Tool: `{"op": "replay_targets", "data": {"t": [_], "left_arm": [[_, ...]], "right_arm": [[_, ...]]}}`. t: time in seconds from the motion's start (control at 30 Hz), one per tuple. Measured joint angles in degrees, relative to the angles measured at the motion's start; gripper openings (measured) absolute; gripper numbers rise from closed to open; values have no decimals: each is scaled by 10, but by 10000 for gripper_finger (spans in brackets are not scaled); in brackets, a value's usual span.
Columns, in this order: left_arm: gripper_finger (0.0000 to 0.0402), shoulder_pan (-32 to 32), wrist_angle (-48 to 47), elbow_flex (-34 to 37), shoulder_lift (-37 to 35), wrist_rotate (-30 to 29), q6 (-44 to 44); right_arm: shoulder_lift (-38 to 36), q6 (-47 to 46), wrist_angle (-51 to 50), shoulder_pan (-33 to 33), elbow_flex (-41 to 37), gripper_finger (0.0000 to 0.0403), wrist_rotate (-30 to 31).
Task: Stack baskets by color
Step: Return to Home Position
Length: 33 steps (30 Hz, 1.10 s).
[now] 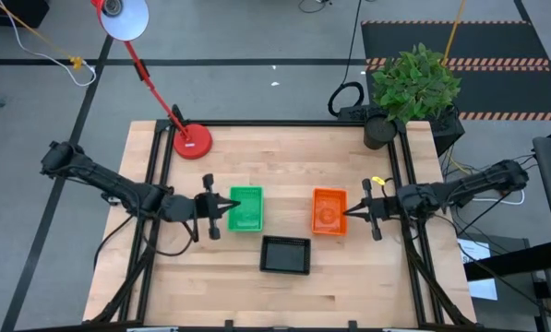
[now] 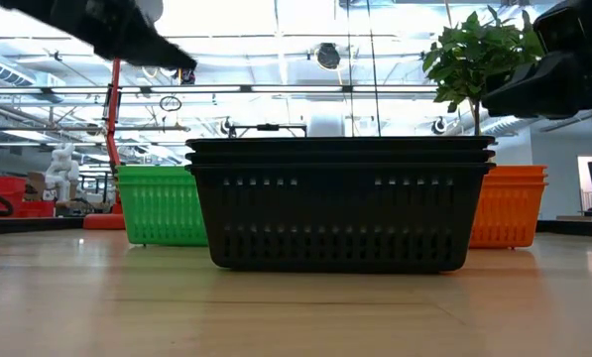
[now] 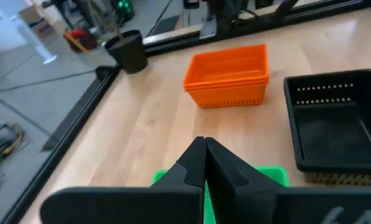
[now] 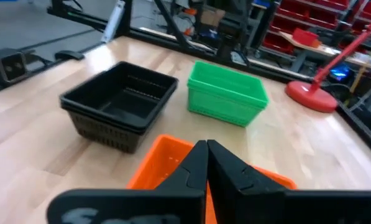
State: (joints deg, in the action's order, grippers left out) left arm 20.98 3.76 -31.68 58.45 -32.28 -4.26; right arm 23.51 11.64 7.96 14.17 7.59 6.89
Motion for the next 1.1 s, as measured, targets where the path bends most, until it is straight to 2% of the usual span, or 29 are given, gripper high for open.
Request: {"op": "replay_targets", "data": {"t": [0.13, 0.3, 0.5, 0.67, 1.1], "left_arm": [[3, -28, 107, 82, -41, 33, -28], [8, -55, 188, 172, -122, 101, -41], [3, -70, 228, 254, -211, 147, -41], [7, -76, 265, 309, -269, 149, -40], [5, -76, 253, 311, -338, 188, -46]], "right_arm": [[0, -3, 8, -14, -11, 0, -22], [-7, -5, 8, -19, -27, 0, -29], [-39, 0, 10, -19, -43, 0, -24], [-67, 4, 9, -19, -44, 0, -24], [-147, 11, -30, -19, -45, 0, -25]]}}
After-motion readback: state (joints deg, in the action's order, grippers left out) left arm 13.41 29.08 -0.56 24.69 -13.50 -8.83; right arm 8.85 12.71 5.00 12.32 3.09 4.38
